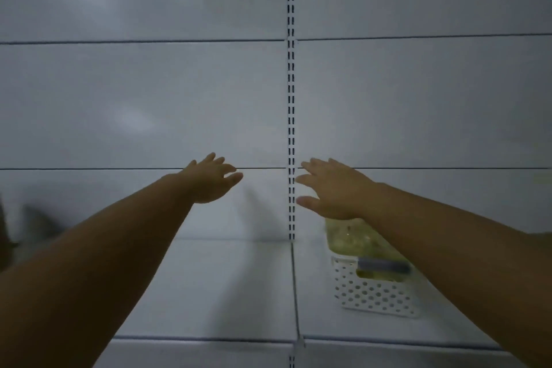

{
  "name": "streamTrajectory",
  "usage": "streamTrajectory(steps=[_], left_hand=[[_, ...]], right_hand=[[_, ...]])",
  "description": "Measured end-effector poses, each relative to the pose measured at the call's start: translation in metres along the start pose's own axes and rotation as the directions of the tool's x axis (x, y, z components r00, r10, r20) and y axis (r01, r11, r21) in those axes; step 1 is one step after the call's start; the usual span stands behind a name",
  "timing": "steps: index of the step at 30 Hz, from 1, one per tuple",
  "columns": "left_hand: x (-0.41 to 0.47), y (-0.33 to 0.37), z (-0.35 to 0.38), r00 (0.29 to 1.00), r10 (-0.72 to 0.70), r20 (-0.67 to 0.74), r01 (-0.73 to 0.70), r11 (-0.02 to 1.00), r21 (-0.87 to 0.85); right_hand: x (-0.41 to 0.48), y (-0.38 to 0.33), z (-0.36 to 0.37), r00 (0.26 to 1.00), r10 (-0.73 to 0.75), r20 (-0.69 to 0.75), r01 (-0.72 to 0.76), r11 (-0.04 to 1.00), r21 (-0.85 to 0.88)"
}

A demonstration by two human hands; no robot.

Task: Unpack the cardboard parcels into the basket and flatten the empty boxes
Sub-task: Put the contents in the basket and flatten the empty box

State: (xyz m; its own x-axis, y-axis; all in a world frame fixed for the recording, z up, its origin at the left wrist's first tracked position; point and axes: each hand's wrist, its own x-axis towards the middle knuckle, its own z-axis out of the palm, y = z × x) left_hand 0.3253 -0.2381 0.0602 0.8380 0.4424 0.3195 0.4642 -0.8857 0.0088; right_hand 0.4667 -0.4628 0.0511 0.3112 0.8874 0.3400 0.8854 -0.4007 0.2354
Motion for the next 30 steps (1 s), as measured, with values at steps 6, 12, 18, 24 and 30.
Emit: streamTrajectory(steps=[6, 12, 18, 24, 30], left_hand=[[-0.093, -0.144, -0.025, 0.989, -0.136, -0.056, 0.143, 0.978, 0.15], [-0.212, -0.285, -0.045, 0.939, -0.34, -0.057, 0.338, 0.879, 0.336], [-0.279, -0.361, -0.041, 0.882, -0.445, -0.158, 0.46, 0.884, 0.081], [-0.261, -0.373, -0.027, 0.86, -0.482, -0.166, 0.438, 0.866, -0.243], [-0.213, -0.388, -0.036, 0.958, -0.248, -0.146, 0.238, 0.968, -0.081]], right_hand=[[0.064, -0.164, 0.004, 0.976, -0.204, 0.074, 0.198, 0.977, 0.083], [0.107, -0.311, 0.005, 0.923, -0.385, 0.012, 0.377, 0.909, 0.18], [0.136, -0.4, 0.01, 0.892, -0.452, 0.011, 0.439, 0.87, 0.225], [0.203, -0.439, 0.0, 0.888, -0.457, -0.048, 0.456, 0.863, 0.218], [0.283, -0.46, -0.005, 0.891, -0.443, -0.1, 0.451, 0.835, 0.317]])
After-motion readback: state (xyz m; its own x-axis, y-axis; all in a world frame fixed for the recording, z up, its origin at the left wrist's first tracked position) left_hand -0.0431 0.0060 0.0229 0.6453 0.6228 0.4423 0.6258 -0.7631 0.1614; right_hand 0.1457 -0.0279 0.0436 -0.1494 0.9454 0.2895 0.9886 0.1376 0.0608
